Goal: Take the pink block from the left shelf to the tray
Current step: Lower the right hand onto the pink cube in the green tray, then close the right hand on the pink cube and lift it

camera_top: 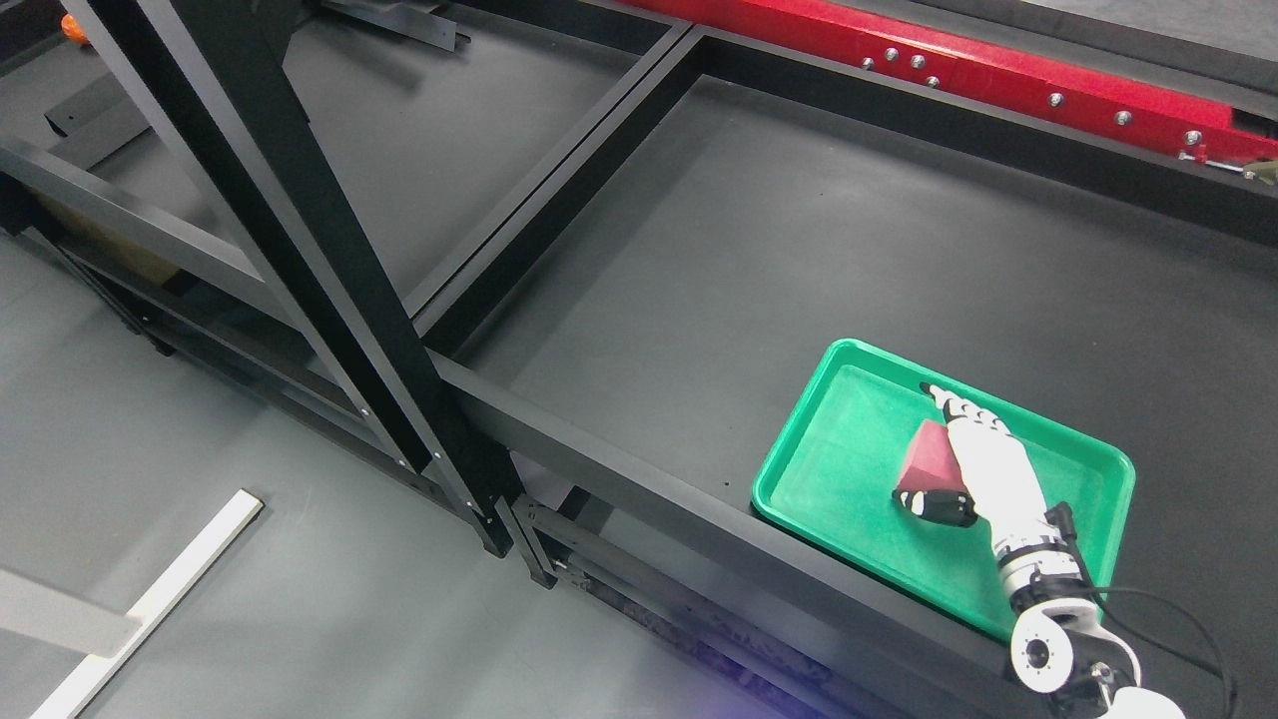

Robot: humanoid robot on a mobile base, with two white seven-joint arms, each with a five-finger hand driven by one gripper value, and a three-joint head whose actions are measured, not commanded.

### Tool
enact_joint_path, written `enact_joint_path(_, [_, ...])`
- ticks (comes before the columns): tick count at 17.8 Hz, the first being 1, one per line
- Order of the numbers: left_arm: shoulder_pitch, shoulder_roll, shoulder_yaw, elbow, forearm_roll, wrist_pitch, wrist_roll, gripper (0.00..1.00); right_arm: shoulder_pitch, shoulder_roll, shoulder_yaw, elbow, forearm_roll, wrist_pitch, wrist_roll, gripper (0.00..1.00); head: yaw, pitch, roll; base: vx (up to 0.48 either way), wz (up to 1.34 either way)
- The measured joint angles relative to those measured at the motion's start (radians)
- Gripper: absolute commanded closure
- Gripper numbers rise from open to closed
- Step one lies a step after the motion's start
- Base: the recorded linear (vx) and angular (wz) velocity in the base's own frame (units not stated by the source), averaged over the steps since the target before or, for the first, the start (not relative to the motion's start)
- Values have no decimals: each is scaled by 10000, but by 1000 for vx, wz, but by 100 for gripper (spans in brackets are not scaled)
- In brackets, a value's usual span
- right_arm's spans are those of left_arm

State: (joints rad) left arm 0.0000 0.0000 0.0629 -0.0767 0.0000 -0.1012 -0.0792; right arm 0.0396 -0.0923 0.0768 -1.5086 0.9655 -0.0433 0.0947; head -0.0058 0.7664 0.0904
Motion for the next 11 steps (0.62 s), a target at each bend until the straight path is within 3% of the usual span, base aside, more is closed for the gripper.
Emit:
enact_joint_path(2, [0,0,0,0,0,0,0,0,14,-107,14,83,-7,0,4,3,0,0,0,-7,0])
enact_joint_path(4, [0,0,0,0,0,1,0,0,20,-212,25,150,-14,0,33,13,0,0,0,0,0])
enact_joint_path(6, [0,0,0,0,0,2,0,0,2,-304,34,218,-18,77,-5,33,0,0,0,0,0])
enact_joint_path(11, [1,0,0,0,0,2,0,0,-124,-454,40,344,-36,312,-143,92,0,0,0,0,0])
